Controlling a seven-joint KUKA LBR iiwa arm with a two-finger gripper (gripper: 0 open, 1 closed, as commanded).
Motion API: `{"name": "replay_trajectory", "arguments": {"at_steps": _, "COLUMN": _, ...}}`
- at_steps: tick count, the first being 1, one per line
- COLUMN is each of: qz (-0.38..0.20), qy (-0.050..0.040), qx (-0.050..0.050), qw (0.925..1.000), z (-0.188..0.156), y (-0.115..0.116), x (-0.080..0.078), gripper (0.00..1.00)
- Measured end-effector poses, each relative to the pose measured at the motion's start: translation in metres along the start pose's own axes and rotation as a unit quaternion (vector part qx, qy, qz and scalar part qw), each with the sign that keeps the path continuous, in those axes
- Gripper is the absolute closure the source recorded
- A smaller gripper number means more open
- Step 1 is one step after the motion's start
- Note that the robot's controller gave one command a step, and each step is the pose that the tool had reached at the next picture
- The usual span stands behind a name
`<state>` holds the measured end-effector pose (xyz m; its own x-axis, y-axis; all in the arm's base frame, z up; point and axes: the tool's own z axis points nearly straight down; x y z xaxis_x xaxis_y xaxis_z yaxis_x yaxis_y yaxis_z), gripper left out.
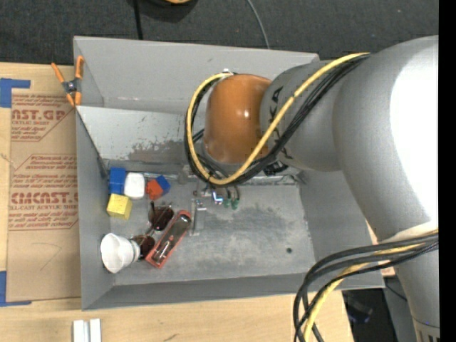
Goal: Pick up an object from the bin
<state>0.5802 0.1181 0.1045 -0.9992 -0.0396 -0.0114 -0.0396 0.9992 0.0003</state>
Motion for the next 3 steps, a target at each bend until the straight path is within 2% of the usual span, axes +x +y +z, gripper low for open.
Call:
{"name": "replay_trajectory", "arguments": {"at_steps": 1, "qz": 0.0, "qy": 0.0045, "qx": -0.002, "qw": 1.0, "z": 0.018, "y": 0.018, "x": 0.004, "gripper": 0.0}}
{"name": "replay_trajectory", "arguments": {"at_steps": 2, "qz": -0.134, "qy": 0.0013, "qx": -0.001, "qw": 0.9909, "z": 0.023, "y": 0.026, "x": 0.002, "gripper": 0.0}}
{"name": "replay_trajectory", "arguments": {"at_steps": 3, "qz": -0.128, "qy": 0.0032, "qx": -0.002, "qw": 0.9918, "z": 0.03, "y": 0.039, "x": -0.006, "gripper": 0.0}}
